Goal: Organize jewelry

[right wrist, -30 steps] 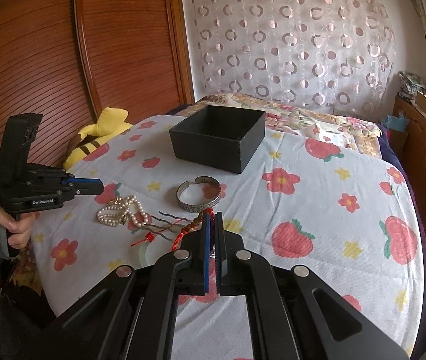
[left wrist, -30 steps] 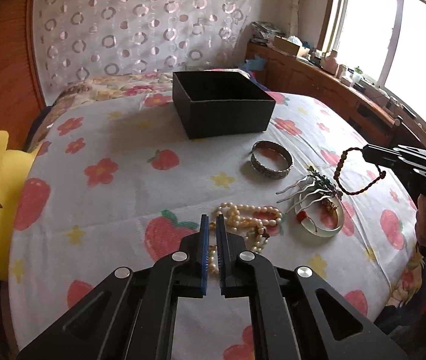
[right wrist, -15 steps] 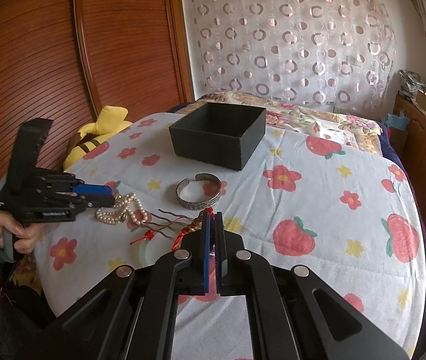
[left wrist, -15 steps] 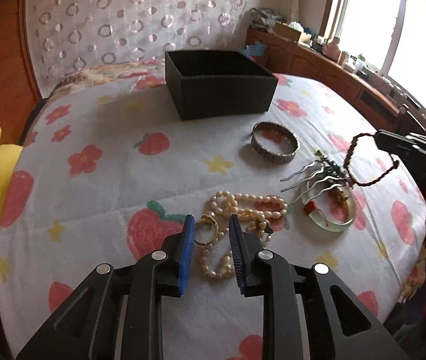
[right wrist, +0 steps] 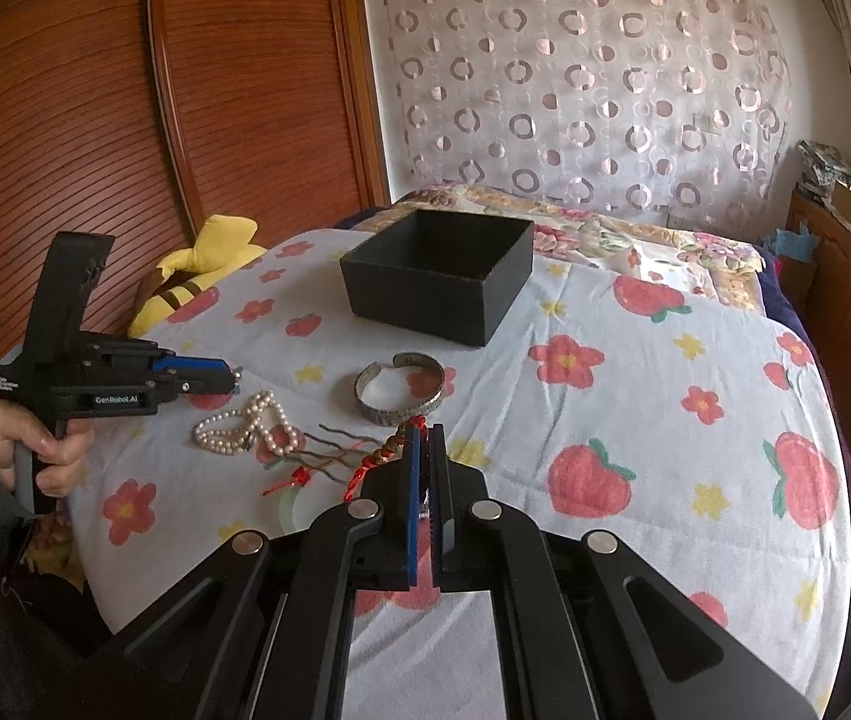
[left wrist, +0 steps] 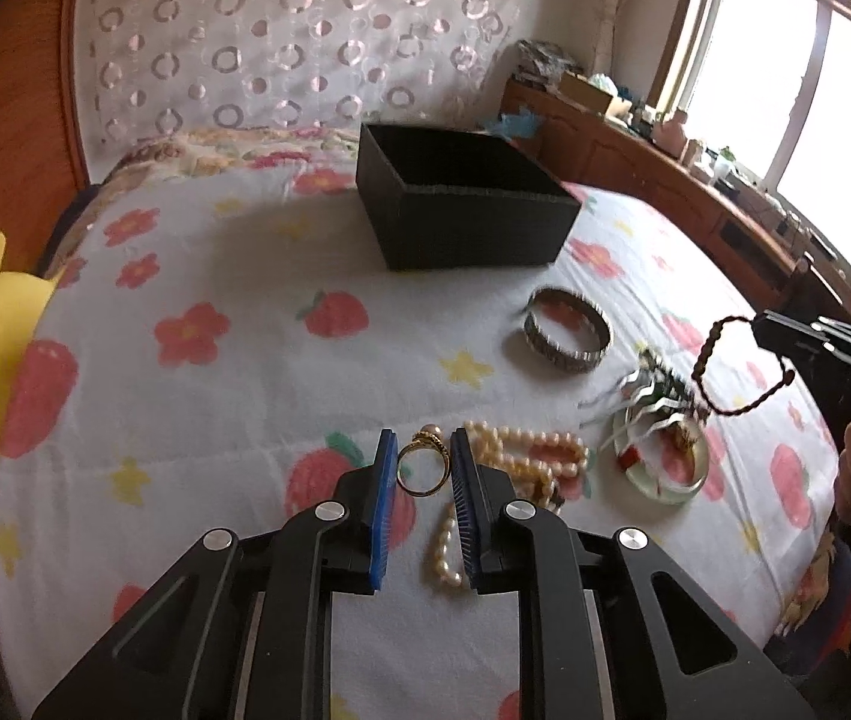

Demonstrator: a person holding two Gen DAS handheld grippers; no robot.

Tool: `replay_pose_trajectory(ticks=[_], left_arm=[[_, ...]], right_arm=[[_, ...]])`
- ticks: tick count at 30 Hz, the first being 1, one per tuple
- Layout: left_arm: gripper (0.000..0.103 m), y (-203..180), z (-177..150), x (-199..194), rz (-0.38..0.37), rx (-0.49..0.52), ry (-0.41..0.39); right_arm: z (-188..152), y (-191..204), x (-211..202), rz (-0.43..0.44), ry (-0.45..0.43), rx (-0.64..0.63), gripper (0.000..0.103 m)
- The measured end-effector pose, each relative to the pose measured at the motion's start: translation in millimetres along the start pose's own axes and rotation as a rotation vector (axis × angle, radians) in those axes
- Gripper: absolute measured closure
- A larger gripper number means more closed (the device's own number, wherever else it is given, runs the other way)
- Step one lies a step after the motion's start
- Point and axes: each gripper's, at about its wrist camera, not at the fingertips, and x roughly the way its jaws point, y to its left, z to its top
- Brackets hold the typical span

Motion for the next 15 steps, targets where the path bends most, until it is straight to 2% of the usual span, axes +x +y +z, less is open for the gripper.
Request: replay_pose_trajectory(ticks=[6, 15], left_arm=[[0.086, -12, 34, -3, -0.010, 0.017, -0.059], [0.086, -30, 94, 24, -0.007, 0.042, -0.106]], right_arm=[[26, -2, 12, -0.013, -0.031, -0.015, 0.100], [71, -16, 39, -0.037, -0.061, -0.002, 0.100]])
